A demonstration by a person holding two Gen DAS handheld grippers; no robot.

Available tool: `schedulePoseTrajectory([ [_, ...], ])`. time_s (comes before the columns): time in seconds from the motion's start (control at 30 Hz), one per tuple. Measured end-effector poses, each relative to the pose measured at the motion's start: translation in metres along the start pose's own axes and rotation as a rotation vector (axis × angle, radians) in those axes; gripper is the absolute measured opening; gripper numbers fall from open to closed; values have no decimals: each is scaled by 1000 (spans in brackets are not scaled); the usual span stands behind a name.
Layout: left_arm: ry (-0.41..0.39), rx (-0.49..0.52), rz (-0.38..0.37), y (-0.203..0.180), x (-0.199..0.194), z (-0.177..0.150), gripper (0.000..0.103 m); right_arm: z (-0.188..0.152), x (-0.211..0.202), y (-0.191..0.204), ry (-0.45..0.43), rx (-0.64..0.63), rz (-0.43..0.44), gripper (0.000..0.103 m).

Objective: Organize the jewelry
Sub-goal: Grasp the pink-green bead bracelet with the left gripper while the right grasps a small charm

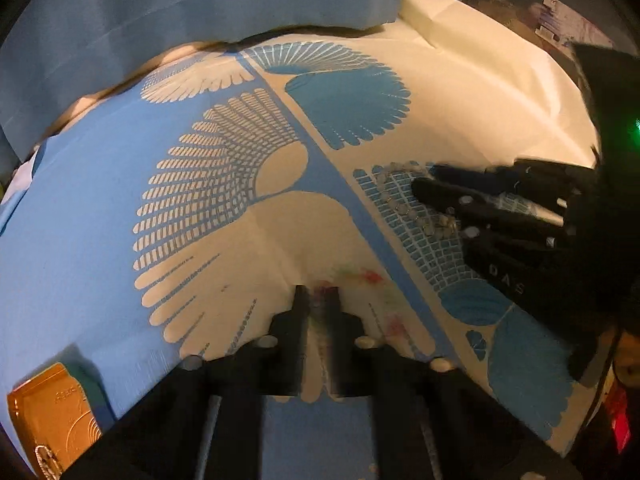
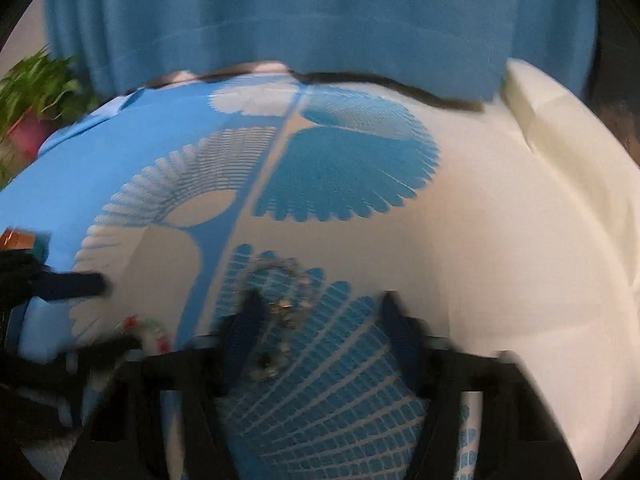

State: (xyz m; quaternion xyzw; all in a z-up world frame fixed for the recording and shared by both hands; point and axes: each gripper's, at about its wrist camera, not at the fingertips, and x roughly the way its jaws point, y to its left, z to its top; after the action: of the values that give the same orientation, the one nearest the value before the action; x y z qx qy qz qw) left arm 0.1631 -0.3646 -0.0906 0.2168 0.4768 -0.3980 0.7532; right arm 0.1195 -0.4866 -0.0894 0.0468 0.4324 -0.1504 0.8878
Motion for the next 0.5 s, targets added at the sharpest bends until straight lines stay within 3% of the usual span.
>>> schedulePoseTrajectory([
  [0.03,7,-15,-13,2,0,1,3,-1,-2,7,0,-38,-2,11],
  [0.1,18,-52,-36,8,-3,2,3,-1,-3,15,-2,-77,-36,11],
  [0.17,9,-72,-45,11,-11,2,3,-2,-6,10,13,-11,18,11],
  [0.5,-133,-81,-78,4,-101,-15,3,-10,-85,-1,-84,37,-6,11],
])
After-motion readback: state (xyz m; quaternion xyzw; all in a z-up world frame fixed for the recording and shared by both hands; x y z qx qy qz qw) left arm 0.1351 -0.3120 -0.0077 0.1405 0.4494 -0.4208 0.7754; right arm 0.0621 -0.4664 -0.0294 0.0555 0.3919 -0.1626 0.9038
